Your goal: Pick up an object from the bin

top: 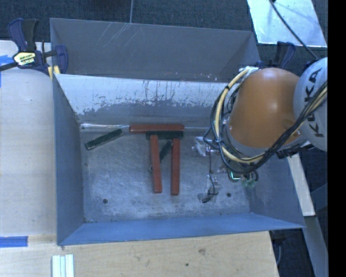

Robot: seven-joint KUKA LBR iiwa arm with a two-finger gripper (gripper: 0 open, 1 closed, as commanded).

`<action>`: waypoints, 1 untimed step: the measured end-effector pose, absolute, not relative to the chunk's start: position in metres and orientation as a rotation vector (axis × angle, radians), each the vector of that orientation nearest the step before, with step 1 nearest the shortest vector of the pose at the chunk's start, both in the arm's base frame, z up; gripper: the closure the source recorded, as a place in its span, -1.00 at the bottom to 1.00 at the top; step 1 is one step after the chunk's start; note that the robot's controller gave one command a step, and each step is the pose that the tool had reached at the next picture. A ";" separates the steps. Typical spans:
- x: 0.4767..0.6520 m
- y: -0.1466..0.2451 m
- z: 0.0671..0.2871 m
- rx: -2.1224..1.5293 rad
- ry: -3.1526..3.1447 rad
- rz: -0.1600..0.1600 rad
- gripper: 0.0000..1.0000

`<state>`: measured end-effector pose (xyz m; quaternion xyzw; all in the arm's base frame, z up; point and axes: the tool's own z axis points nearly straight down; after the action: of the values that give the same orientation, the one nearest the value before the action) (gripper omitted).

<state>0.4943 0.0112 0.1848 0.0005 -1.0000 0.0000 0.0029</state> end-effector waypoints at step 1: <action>0.564 0.023 0.069 0.322 -3.133 0.000 -1.00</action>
Offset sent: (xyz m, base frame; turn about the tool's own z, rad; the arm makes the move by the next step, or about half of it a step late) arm 0.0670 0.0113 -0.1148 -0.2037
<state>0.5636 0.0228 0.0687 0.1023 -0.9947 -0.0001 -0.0038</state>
